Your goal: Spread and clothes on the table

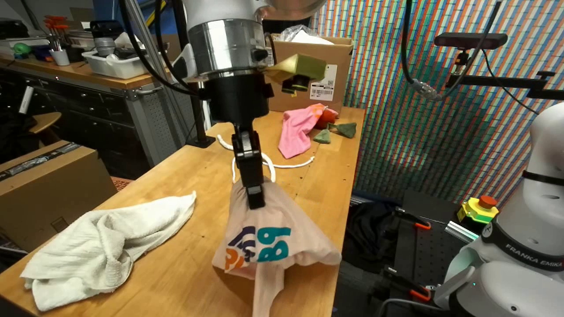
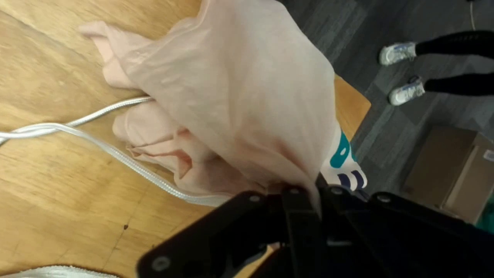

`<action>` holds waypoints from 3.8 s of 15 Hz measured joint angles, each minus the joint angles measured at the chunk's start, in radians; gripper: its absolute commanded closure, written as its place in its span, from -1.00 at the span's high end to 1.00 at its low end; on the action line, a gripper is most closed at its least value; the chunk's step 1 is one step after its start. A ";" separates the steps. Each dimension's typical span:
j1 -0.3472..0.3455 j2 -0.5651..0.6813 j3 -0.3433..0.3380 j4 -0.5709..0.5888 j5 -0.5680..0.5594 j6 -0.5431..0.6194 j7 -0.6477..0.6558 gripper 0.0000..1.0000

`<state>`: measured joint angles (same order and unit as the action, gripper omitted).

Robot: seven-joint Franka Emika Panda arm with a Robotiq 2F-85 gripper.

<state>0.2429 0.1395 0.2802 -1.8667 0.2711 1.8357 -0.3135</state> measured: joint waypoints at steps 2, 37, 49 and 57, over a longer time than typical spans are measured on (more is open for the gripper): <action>-0.003 0.013 -0.005 -0.001 0.056 0.052 0.049 -0.89; -0.133 0.152 -0.188 -0.072 -0.316 0.437 0.310 1.00; -0.165 0.234 -0.233 -0.105 -0.288 0.548 0.346 1.00; -0.166 0.254 -0.281 -0.104 -0.305 0.579 0.377 1.00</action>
<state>0.0765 0.3936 -0.0011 -1.9706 -0.0340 2.4145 0.0636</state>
